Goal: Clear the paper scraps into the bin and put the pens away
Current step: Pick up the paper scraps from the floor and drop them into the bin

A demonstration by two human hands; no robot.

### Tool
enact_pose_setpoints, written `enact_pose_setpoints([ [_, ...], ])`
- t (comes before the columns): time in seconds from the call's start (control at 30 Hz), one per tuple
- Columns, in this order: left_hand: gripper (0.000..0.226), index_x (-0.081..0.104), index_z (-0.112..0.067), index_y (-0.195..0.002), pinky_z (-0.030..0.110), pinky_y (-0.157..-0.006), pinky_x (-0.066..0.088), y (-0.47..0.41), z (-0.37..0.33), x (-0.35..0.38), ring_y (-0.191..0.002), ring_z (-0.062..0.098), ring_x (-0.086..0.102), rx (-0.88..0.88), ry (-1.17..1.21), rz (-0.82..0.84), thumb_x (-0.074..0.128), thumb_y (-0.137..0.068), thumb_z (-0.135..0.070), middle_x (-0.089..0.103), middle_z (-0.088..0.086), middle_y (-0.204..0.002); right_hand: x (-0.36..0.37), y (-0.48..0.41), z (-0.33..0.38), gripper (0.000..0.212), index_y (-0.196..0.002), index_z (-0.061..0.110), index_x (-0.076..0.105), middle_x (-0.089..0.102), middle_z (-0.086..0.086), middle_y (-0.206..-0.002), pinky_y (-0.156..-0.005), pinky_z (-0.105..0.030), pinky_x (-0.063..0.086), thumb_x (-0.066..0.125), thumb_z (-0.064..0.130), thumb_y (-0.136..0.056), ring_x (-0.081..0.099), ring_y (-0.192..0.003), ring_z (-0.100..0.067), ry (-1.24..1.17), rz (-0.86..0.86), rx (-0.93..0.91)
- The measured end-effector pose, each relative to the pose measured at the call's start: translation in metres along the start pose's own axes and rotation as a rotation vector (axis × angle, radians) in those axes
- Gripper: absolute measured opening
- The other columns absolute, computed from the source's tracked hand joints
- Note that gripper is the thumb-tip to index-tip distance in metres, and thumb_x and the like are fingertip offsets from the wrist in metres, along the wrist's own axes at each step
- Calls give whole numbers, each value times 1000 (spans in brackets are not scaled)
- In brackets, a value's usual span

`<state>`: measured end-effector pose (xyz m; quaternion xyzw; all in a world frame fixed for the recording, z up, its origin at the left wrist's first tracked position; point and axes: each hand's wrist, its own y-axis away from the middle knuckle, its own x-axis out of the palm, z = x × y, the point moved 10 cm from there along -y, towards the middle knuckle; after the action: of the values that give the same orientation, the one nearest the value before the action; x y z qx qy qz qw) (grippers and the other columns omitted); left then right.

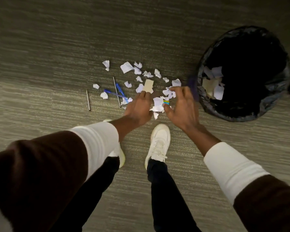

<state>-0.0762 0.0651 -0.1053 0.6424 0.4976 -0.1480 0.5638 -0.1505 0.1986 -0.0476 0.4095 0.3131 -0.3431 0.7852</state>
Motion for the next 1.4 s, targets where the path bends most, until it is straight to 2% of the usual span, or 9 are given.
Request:
enact_pose_setpoints([
  [0.27,123,22,-10,-160,60,-112,53,-79,71,65,-158,44,25,67,-291,124,95,-69,-48,21,25,-170,106,-75,-72,100,-154,23,30,31,-21,-160,-111,-57,46,80,63,-77,37,-144,-46,182,162,119],
  [0.4,140,-3,-24,-169,65,-110,50,-114,77,100,-165,43,-1,140,-366,162,93,-71,-53,-12,17,-177,139,-108,-99,113,-156,31,12,22,-23,-167,-121,-59,37,73,79,-73,26,-154,-46,165,136,129],
  [0.53,147,-8,-34,-167,66,-104,53,-129,71,128,-164,47,-9,194,-436,170,93,-64,-62,-20,23,-175,163,-124,-117,117,-164,39,10,7,-23,-173,-119,-64,36,56,93,-71,13,-158,-49,293,124,185],
  [0.67,129,5,-31,-168,67,-102,56,-127,67,141,-164,48,-4,230,-412,108,92,-73,-48,-8,25,-176,178,-124,-120,124,-165,39,1,3,-18,-174,-110,-70,40,54,96,-68,11,-158,-50,296,120,172],
  [0.73,113,11,-27,-167,63,-95,61,-125,67,144,-163,48,3,244,-388,79,85,-83,-37,1,25,-175,185,-119,-117,127,-166,34,-1,5,-19,-174,-115,-68,35,49,98,-68,12,-159,-47,352,137,151],
  [0.83,95,25,-23,-161,58,-99,61,-123,72,146,-160,48,18,245,-363,62,83,-87,-31,8,24,-174,203,-105,-107,128,-166,29,10,10,-22,-173,-123,-63,30,49,100,-67,17,-158,-46,393,187,105],
  [0.93,90,23,-23,-164,57,-100,61,-118,79,145,-159,50,20,248,-320,52,74,-91,-8,8,23,-173,223,-88,-98,127,-164,32,15,6,-22,-173,-117,-65,36,60,96,-64,15,-156,-50,415,264,90],
  [1.2,74,37,-14,-156,55,-98,61,-106,77,135,-149,49,31,306,-303,-1,62,-90,8,23,27,-166,240,-70,-74,95,-151,35,33,28,-20,-153,-79,-53,60,76,71,-75,39,-132,-45,481,192,21],
  [1.4,63,43,-11,-150,52,-111,51,-106,75,139,-149,45,32,310,-250,-17,60,-92,6,29,27,-162,250,-65,-53,71,-146,26,42,34,-18,-147,-78,-50,61,78,42,-86,42,-131,-39,498,242,-62],
])
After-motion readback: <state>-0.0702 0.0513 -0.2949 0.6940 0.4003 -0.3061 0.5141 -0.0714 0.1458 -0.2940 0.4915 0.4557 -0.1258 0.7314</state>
